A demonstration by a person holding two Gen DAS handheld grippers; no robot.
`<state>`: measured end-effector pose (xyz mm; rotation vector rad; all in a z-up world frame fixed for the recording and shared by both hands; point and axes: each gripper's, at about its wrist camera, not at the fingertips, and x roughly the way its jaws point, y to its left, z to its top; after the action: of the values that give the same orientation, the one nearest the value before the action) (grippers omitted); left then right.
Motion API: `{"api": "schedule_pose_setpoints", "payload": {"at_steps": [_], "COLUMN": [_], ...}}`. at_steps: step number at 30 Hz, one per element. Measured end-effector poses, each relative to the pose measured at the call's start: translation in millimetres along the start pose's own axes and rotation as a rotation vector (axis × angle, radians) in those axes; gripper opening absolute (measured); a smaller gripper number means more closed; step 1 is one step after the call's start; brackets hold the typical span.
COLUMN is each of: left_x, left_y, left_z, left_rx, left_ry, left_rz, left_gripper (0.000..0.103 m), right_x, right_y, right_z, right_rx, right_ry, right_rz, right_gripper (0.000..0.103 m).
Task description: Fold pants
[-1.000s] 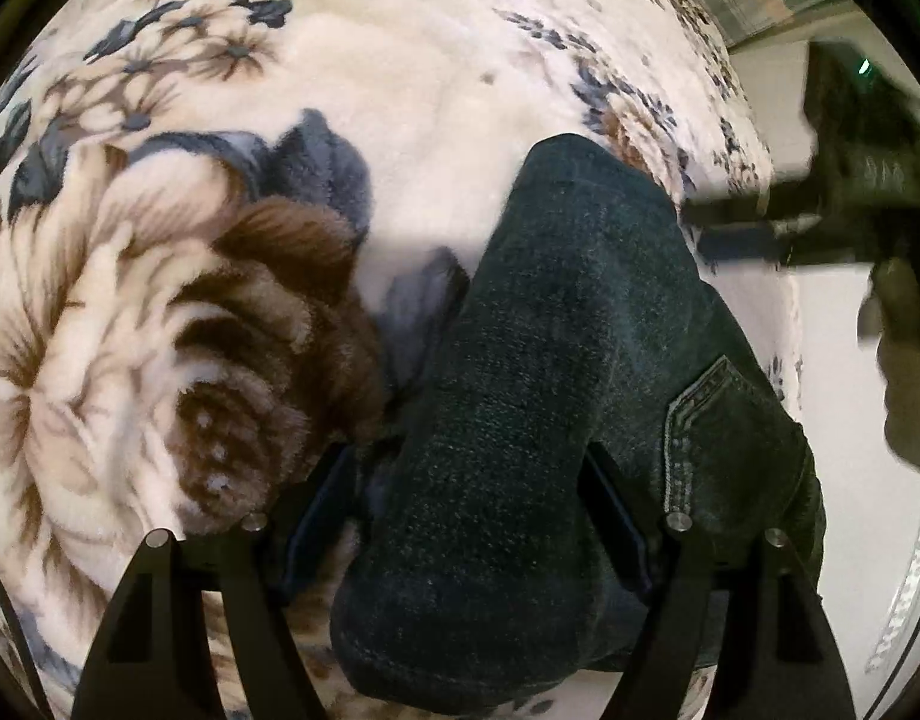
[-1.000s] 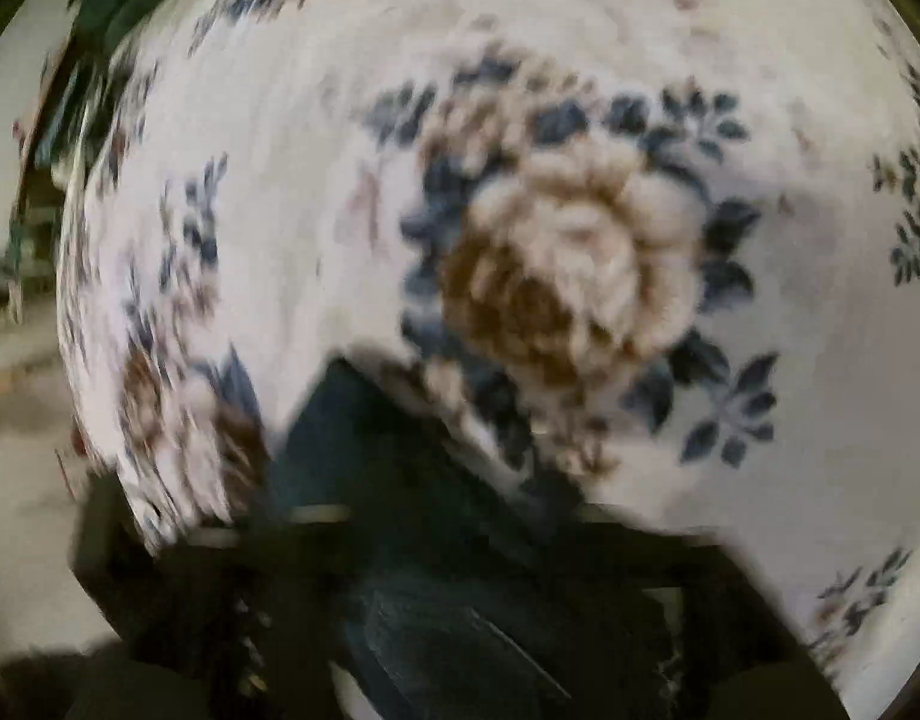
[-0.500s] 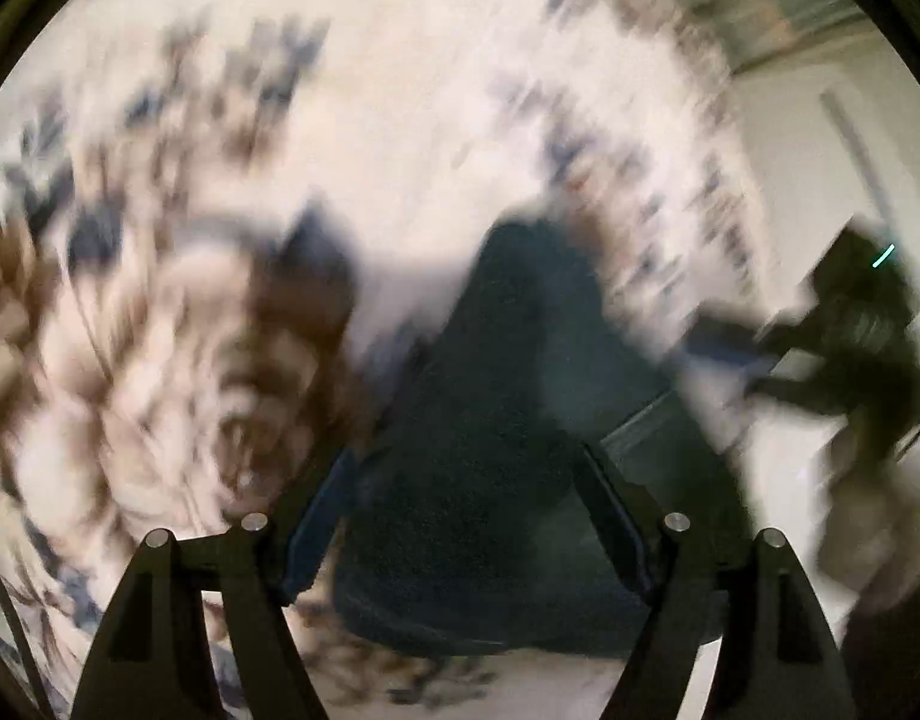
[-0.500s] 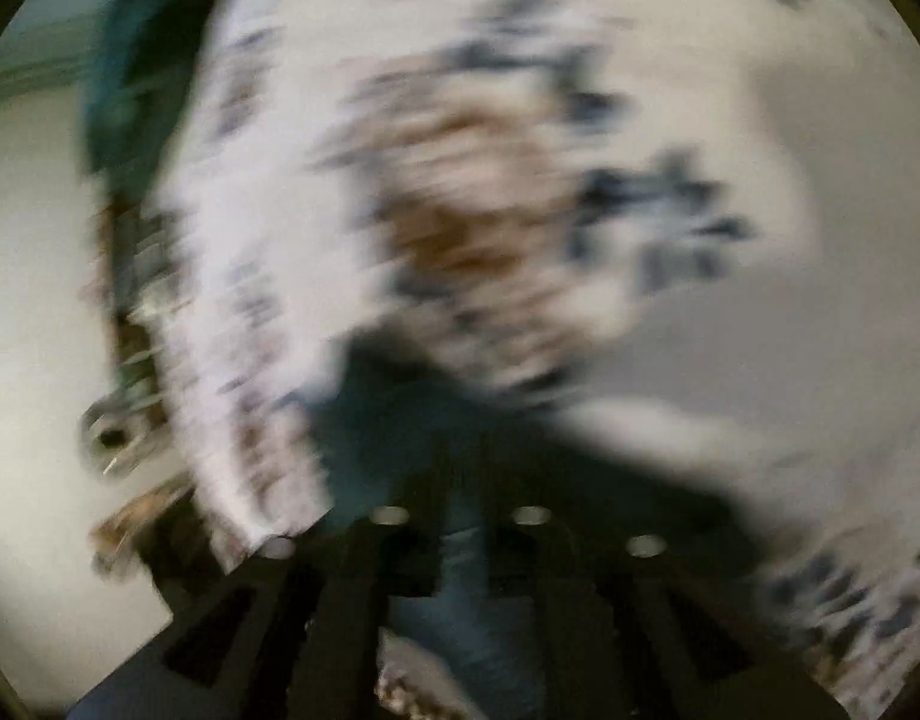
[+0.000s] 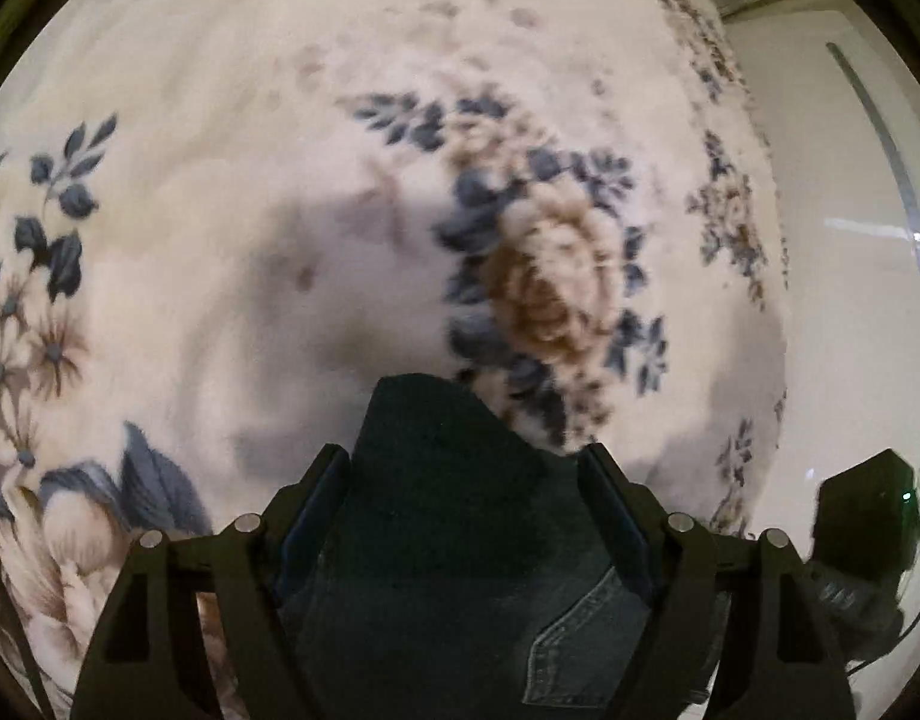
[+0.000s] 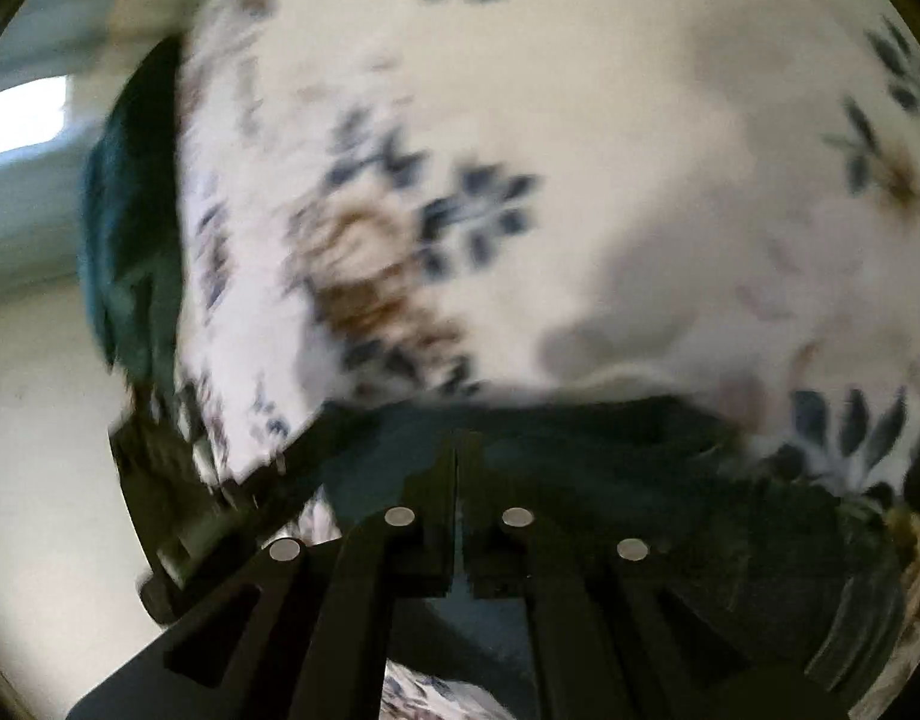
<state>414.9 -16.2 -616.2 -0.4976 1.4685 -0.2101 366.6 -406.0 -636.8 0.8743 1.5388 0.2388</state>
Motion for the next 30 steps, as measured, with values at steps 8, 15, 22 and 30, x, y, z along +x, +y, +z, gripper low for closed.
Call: {"api": "schedule_pose_setpoints", "payload": {"at_steps": [8, 15, 22, 30], "left_x": [42.8, 9.3, -34.1, -1.1], "left_y": [26.9, 20.7, -20.7, 13.3], "left_z": [-5.0, -5.1, -53.3, -81.2], "left_rx": [0.039, 0.0, 0.066, 0.104], "left_ry": [0.056, 0.026, 0.014, 0.065], "left_rz": [0.103, 0.076, -0.08, 0.024], "left_gripper": [0.083, 0.082, 0.082, 0.055], "right_x": [38.6, 20.8, -6.1, -5.8], "right_y": [-18.9, -40.9, 5.6, -65.5], "right_z": [-16.1, -4.7, -31.1, -76.2], "right_rx": [-0.006, 0.024, -0.072, -0.002], "right_ry": [0.03, 0.019, 0.034, 0.054], "right_rz": [-0.116, -0.139, 0.006, -0.134], "right_gripper": [0.0, 0.0, 0.044, 0.0]}}
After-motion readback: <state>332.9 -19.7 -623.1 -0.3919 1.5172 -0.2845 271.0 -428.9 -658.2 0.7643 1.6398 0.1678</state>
